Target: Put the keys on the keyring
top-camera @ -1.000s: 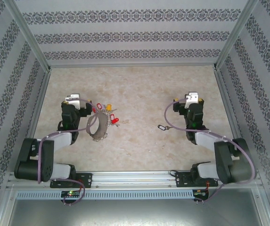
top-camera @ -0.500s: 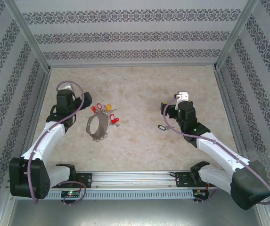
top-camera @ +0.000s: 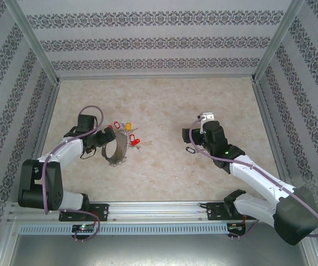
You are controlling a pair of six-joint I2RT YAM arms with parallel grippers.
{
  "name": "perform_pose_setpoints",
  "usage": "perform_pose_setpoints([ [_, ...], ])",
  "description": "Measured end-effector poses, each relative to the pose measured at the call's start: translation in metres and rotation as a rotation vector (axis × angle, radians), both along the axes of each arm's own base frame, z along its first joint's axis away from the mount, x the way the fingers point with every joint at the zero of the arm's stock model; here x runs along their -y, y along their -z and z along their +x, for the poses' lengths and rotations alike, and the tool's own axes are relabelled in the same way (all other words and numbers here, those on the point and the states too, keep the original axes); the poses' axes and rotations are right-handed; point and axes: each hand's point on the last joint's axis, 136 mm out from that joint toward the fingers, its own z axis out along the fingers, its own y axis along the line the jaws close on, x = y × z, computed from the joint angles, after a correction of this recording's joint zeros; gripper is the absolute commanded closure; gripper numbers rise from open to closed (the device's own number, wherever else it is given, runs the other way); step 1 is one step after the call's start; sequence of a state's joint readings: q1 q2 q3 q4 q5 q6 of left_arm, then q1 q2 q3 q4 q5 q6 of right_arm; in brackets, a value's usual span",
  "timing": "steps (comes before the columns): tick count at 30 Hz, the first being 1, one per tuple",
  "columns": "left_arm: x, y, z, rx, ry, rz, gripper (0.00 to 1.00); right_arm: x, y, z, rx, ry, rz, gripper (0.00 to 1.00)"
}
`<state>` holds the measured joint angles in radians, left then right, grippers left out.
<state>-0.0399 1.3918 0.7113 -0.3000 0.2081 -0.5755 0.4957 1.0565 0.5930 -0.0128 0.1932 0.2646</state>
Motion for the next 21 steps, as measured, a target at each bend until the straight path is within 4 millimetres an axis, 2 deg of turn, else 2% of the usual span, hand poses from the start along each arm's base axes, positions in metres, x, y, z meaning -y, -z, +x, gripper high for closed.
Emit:
perform_pose_setpoints([
  [5, 0.009, 0.020, -0.018, -0.061, 0.012, -0.032, 0.00, -0.004, 0.003, -0.005, -0.023, -0.031, 0.010, 0.02],
  [15, 0.017, 0.022, -0.017, -0.022, -0.006, -0.013, 0.00, -0.006, -0.001, -0.015, -0.038, -0.059, 0.027, 0.02],
  [21, 0.054, 0.018, -0.017, 0.014, 0.071, -0.042, 0.02, -0.004, -0.005, -0.019, -0.032, -0.059, 0.030, 0.02],
])
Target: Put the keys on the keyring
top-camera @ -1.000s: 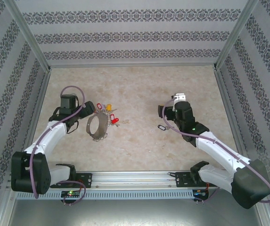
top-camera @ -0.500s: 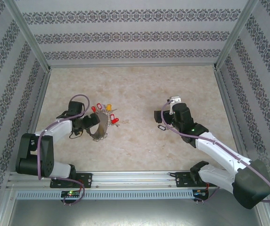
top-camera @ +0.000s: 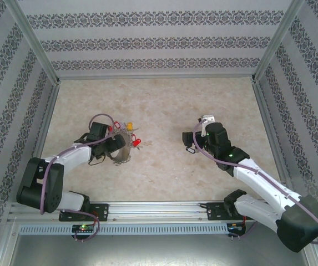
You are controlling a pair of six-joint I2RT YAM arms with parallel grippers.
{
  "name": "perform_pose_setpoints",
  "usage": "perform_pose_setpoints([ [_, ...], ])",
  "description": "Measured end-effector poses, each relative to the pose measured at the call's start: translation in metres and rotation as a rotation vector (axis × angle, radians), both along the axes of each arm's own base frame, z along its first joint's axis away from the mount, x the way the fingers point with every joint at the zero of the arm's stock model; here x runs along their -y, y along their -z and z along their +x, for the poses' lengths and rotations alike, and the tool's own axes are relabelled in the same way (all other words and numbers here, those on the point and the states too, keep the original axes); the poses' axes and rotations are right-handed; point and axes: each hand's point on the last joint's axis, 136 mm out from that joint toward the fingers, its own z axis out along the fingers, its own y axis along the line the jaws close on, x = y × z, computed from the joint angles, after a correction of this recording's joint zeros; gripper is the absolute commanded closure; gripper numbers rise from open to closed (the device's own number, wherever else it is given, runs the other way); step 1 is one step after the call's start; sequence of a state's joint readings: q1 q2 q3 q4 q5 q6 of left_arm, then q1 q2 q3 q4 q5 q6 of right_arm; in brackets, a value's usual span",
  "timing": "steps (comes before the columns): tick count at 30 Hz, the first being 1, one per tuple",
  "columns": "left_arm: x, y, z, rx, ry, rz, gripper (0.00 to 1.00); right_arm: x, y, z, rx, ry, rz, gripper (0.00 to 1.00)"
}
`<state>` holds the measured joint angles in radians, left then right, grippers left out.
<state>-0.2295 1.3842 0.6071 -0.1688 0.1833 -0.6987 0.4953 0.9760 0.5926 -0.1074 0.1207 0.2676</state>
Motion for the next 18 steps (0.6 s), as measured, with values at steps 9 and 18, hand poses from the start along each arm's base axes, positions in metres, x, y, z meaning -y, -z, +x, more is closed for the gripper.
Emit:
perform_pose_setpoints([
  [9, 0.068, -0.004, -0.025, -0.032, 0.137, -0.116, 0.07, 0.002, 0.014, -0.009, -0.035, -0.010, -0.011, 0.02],
  [18, 0.103, -0.008, -0.040, -0.056, 0.199, -0.197, 0.19, 0.000, 0.023, -0.027, -0.075, -0.064, 0.003, 0.09],
])
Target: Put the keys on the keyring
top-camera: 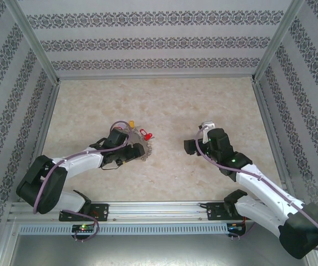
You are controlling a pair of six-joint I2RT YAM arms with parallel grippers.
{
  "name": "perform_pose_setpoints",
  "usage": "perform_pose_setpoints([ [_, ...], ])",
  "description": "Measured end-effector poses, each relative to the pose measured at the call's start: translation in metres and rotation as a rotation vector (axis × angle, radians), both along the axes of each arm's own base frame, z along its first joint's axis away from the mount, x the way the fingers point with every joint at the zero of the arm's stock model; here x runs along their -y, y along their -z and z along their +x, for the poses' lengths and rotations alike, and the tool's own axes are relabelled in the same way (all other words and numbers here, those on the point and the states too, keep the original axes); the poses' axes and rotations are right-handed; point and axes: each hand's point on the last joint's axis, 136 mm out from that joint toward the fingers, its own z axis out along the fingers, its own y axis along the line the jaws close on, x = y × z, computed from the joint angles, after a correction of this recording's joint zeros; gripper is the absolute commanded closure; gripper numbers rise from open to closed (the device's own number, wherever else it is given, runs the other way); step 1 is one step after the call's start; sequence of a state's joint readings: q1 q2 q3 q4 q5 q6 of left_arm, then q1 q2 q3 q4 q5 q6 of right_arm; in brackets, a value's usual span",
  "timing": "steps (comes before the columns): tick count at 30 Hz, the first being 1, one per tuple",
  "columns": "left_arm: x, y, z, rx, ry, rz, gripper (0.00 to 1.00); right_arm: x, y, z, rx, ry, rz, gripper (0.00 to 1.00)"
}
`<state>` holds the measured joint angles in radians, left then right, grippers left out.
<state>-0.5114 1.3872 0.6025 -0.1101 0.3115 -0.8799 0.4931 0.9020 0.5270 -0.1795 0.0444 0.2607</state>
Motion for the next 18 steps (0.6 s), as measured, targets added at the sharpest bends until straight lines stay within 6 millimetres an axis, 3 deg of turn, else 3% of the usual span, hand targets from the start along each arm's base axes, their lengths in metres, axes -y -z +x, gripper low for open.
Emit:
perform_pose_setpoints([
  [4, -0.005, -0.022, -0.004, 0.028, 0.015, 0.009, 0.28, -0.016, 0.013, -0.003, -0.066, -0.063, -0.003, 0.20],
  [9, -0.028, -0.056, 0.004, 0.117, -0.034, 0.001, 0.41, -0.069, 0.028, -0.005, -0.166, -0.209, -0.028, 0.32],
  [14, -0.062, -0.059, 0.013, 0.126, -0.113, 0.030, 0.47, -0.132, 0.040, -0.018, -0.241, -0.344, -0.040, 0.46],
  [18, -0.073, -0.054, 0.018, 0.113, -0.130, 0.036, 0.49, -0.181, 0.048, -0.024, -0.284, -0.414, -0.043, 0.54],
])
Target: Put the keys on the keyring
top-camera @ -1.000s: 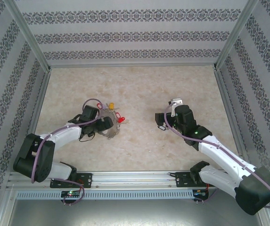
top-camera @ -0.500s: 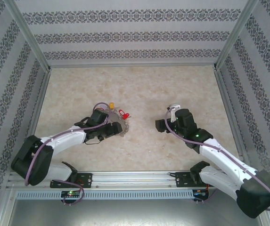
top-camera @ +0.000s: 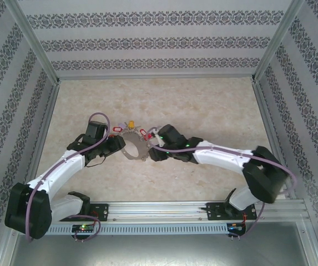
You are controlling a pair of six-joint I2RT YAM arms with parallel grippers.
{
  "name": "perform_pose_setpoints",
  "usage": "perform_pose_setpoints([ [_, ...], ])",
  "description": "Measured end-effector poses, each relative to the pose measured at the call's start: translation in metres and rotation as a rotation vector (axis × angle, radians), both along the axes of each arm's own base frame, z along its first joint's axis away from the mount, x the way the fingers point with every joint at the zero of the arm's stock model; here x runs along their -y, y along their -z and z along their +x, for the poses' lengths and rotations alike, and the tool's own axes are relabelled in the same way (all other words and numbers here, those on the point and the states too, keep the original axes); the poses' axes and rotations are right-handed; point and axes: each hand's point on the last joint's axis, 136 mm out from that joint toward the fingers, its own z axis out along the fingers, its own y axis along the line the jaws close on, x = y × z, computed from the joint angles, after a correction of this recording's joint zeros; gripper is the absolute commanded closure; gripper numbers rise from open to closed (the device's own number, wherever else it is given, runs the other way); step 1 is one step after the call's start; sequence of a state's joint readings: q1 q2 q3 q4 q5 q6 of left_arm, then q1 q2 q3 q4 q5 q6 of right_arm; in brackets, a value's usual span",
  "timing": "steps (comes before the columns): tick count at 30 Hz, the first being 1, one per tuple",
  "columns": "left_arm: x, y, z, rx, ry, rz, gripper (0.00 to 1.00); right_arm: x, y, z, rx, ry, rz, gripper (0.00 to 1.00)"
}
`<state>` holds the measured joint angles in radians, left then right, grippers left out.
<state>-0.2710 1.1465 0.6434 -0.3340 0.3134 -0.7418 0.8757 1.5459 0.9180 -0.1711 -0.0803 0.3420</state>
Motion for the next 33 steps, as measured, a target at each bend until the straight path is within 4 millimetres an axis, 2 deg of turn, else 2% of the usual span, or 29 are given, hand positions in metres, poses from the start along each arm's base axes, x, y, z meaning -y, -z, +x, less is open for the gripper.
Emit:
perform_pose_setpoints([
  [4, -0.003, 0.009, -0.001, -0.027, 0.010, 0.004, 0.49, -0.040, 0.003, -0.002, -0.026, -0.038, 0.013, 0.62],
  [7, -0.005, 0.011, -0.001, -0.027, 0.015, 0.007, 0.49, -0.056, 0.008, -0.002, -0.048, -0.048, 0.015, 0.65],
  [14, -0.010, 0.005, 0.001, 0.001, 0.015, 0.013, 0.50, -0.067, 0.027, 0.002, -0.102, -0.040, -0.035, 0.71],
  [24, -0.011, 0.004, 0.002, 0.007, 0.023, 0.006, 0.50, -0.075, 0.052, 0.003, -0.150, -0.044, -0.100, 0.73],
  [33, -0.011, 0.004, 0.002, 0.007, 0.028, 0.005, 0.50, -0.064, 0.061, 0.003, -0.151, -0.022, -0.161, 0.67],
])
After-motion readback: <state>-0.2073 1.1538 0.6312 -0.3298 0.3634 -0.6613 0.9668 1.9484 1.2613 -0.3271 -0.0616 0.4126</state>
